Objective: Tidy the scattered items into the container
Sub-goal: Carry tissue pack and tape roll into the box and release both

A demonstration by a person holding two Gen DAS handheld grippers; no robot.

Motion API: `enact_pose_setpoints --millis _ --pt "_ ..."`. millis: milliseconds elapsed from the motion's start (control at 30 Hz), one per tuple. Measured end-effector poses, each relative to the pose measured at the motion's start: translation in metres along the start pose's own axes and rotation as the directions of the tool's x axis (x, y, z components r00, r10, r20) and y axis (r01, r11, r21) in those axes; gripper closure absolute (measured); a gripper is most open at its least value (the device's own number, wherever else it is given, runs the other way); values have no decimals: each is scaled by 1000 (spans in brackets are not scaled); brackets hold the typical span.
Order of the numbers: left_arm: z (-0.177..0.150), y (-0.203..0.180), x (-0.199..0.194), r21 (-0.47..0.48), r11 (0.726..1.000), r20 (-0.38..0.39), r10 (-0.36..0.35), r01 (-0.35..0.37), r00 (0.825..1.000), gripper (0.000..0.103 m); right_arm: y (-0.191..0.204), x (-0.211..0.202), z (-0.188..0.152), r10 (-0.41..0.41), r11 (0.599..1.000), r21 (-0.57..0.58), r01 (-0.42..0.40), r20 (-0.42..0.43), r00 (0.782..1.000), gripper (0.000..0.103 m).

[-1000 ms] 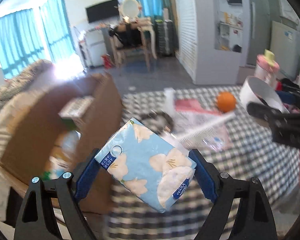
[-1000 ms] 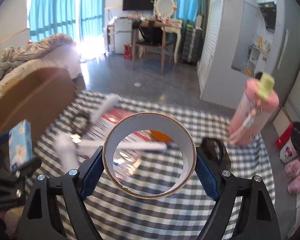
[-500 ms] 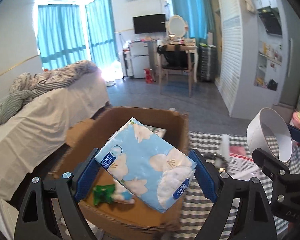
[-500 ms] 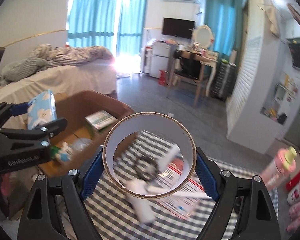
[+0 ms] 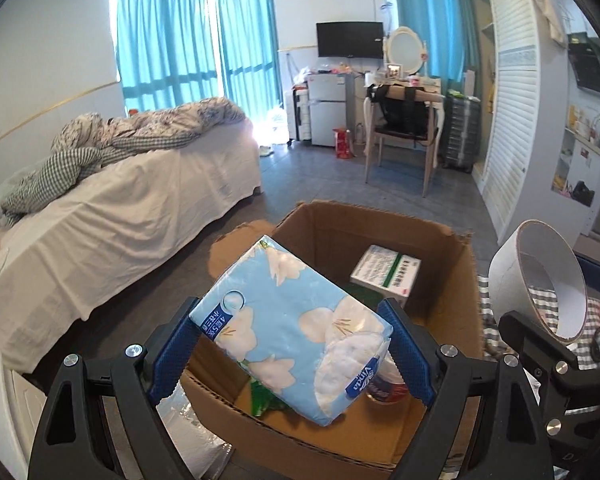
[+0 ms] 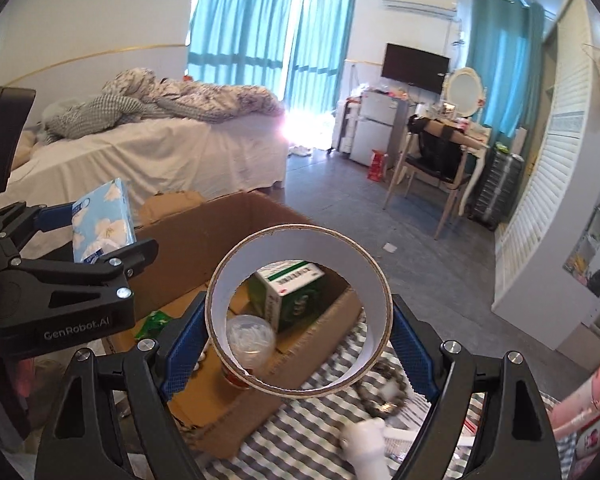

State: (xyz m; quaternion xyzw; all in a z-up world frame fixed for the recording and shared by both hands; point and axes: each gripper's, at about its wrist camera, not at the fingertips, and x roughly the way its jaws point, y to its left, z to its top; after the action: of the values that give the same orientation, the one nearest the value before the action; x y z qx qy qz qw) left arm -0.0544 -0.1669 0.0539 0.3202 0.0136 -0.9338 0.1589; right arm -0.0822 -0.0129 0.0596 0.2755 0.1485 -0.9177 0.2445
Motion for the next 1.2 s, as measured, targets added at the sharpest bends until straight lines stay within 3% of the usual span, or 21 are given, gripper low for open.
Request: enact_pose_setpoints --millis 433,567,1033,1200 --pt "-16 1 42 27 999 -95 20 -18 995 10 12 52 -12 39 999 -22 -41 -93 995 18" --pt "-15 0 44 38 999 -93 38 -34 995 2 9 57 -10 19 1000 -17 -21 -96 995 7" --pt "-12 -7 21 32 999 -62 13 -11 998 0 -29 26 -12 -25 996 87 29 -49 998 7" --pt "-13 -32 -1 60 996 -24 -71 72 997 0 -65 -9 -24 -108 983 151 109 -13 994 7"
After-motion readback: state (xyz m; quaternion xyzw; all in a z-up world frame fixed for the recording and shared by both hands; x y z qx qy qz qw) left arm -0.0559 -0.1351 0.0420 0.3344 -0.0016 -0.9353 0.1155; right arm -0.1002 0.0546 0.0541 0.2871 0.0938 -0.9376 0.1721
